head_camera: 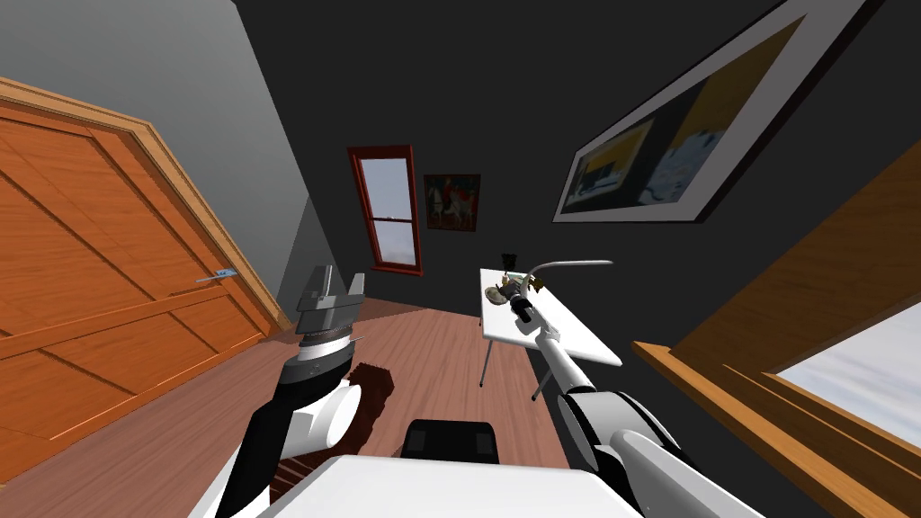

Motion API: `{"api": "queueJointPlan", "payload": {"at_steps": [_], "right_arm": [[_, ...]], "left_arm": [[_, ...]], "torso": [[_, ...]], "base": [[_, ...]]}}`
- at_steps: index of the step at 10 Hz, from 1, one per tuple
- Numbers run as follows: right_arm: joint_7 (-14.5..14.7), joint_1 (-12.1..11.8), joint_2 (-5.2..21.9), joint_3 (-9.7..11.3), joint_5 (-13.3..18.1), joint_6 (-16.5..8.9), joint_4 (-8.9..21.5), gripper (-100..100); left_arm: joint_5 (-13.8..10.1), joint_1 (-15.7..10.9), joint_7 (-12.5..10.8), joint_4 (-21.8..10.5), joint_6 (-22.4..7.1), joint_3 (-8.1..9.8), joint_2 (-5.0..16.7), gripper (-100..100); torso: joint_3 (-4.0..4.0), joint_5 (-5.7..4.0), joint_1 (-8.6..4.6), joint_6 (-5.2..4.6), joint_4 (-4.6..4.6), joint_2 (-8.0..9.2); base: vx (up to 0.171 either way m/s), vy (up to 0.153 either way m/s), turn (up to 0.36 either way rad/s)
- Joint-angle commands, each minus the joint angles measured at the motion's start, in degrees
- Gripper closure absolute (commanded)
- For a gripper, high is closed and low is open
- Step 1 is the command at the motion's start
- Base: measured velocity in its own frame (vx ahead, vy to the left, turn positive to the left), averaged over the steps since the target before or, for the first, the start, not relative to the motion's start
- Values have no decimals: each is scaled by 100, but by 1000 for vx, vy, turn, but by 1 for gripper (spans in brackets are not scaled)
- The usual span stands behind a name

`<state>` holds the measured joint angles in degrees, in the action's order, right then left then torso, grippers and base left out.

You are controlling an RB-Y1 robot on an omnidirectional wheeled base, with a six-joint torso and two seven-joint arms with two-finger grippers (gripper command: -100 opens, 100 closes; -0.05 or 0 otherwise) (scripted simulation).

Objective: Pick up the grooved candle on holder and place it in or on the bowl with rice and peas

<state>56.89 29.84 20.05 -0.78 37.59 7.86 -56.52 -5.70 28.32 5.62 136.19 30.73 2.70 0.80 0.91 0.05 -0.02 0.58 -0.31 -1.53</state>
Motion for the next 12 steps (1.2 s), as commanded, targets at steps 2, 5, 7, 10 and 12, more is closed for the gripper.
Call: {"api": "queueJointPlan", "payload": {"at_steps": [2,5,7,10,12], "right_arm": [[-99,210,102,92,-35,-172,45,-100],[-247,525,255,231,-88,-430,111,-100],[-346,736,356,323,-123,-603,156,-100],[-494,1051,509,461,-175,-861,223,-100],[-463,1072,484,396,-152,-770,321,0]], "left_arm": [[0,0,0,0,0,0,0,0],[0,-1,0,0,0,0,0,0],[0,-1,0,-1,0,0,0,0],[0,-1,0,0,0,0,0,0],[0,0,0,0,0,0,0,0]], "torso": [[0,0,0,0,0,0],[-24,-2,-12,0,10,42],[-24,-3,-16,0,10,40],[-25,-4,-18,0,10,43],[-13,-2,-6,-2,5,21]], "base": [[-33,-12,33],[-112,-36,68],[-103,-40,57],[-102,-37,64],[-21,-4,0]]}}
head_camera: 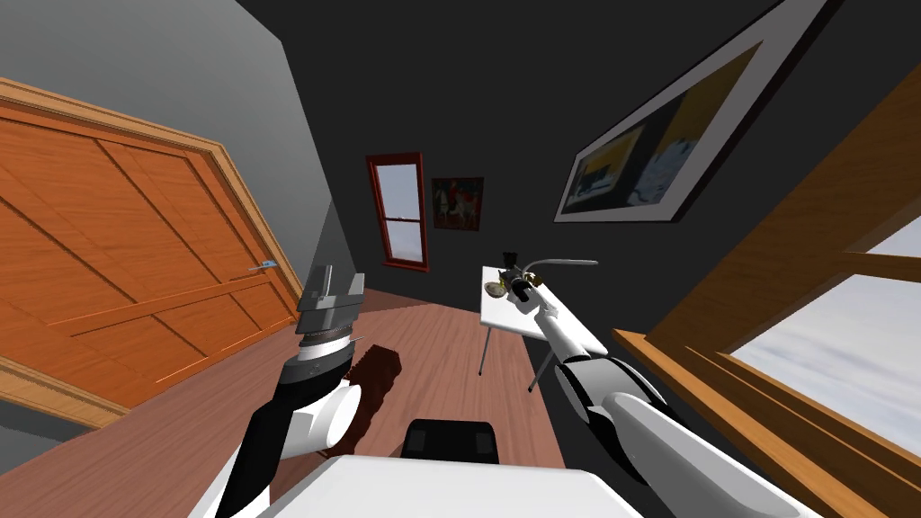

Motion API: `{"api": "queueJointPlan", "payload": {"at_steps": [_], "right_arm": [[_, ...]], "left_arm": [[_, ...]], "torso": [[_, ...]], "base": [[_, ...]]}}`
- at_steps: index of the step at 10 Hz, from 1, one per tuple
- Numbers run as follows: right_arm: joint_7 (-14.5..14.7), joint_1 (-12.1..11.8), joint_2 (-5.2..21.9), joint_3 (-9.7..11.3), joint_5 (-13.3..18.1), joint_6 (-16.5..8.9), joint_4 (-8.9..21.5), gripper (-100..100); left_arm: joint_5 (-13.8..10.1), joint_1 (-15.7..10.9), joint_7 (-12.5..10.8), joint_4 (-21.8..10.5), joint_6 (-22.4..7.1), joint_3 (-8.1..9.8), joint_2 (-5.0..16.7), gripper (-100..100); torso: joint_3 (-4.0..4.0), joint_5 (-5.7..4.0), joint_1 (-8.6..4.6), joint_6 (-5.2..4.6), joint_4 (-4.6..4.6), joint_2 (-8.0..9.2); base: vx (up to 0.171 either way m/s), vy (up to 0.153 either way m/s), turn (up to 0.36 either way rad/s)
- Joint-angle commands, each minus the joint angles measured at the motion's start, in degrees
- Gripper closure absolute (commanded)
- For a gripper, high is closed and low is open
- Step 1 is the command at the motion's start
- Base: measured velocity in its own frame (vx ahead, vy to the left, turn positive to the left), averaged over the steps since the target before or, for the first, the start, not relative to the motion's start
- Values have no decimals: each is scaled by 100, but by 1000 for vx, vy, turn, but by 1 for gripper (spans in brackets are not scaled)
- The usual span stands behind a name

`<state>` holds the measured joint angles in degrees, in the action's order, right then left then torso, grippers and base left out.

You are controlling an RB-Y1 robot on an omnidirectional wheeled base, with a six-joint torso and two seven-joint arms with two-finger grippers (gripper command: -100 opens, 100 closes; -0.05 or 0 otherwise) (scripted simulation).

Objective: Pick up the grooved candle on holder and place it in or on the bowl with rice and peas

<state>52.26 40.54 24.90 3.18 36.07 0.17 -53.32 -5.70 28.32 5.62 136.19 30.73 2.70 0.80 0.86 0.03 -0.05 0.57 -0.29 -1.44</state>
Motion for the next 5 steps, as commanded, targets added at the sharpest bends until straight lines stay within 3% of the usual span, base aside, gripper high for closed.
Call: {"api": "queueJointPlan", "payload": {"at_steps": [1,5], "right_arm": [[0,0,0,0,0,0,0,0],[0,0,0,0,0,0,0,0]], "left_arm": [[0,0,0,0,0,0,0,0],[0,0,0,0,0,0,0,0]], "torso": [[0,0,0,0,0,0],[6,0,1,0,-3,-10]], "base": [[0,0,0],[0,0,0]]}}
